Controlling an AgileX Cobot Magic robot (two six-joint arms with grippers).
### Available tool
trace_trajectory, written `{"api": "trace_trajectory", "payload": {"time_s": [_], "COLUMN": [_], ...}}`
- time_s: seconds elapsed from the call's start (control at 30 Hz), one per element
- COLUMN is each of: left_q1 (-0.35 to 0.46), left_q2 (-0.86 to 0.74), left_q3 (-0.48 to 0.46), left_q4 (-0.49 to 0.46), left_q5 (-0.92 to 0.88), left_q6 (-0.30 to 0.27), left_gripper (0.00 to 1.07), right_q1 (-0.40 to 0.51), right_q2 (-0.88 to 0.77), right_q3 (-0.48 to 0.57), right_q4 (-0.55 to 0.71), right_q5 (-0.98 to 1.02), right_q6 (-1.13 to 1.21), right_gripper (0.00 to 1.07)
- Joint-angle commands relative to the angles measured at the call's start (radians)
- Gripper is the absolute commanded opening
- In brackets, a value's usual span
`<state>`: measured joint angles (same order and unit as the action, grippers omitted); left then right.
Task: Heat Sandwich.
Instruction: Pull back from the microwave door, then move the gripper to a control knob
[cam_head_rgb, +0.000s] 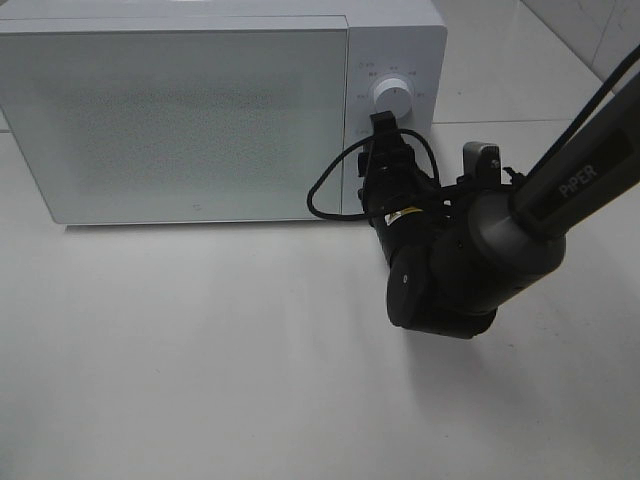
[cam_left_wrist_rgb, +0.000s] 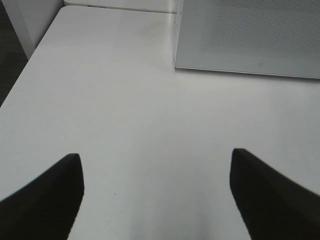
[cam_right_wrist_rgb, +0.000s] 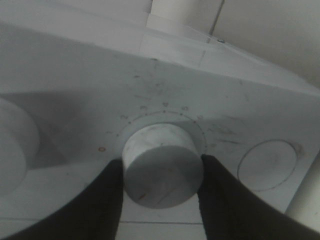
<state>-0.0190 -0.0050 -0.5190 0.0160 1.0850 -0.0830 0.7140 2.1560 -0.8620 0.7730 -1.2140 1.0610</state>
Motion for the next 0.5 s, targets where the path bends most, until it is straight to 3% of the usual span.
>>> {"api": "trace_trajectory", "payload": {"time_s": [0.03, 0.23, 0.5], "left_q1": [0.005, 0.005, 0.005], "left_q2": [-0.023, -0.023, -0.023], "left_q3": [0.002, 0.002, 0.002], "left_q4": [0.008, 0.008, 0.008], "left_q5": [-0.015, -0.015, -0.015], "left_q6": [-0.006, -0.006, -0.006], "left_gripper": [0.76, 0.76, 0.76], "right_q1": [-0.005, -0.005, -0.005], "right_q2": [-0.015, -0.015, -0.015], "right_q3": [-0.006, -0.005, -0.005], "right_q4": [0.078, 0.098, 0.098], "right_q5": [-0.182, -0.182, -0.182], "right_q6": [0.231, 0.517, 0.512], "right_gripper": [0.00, 0.00, 0.00]}}
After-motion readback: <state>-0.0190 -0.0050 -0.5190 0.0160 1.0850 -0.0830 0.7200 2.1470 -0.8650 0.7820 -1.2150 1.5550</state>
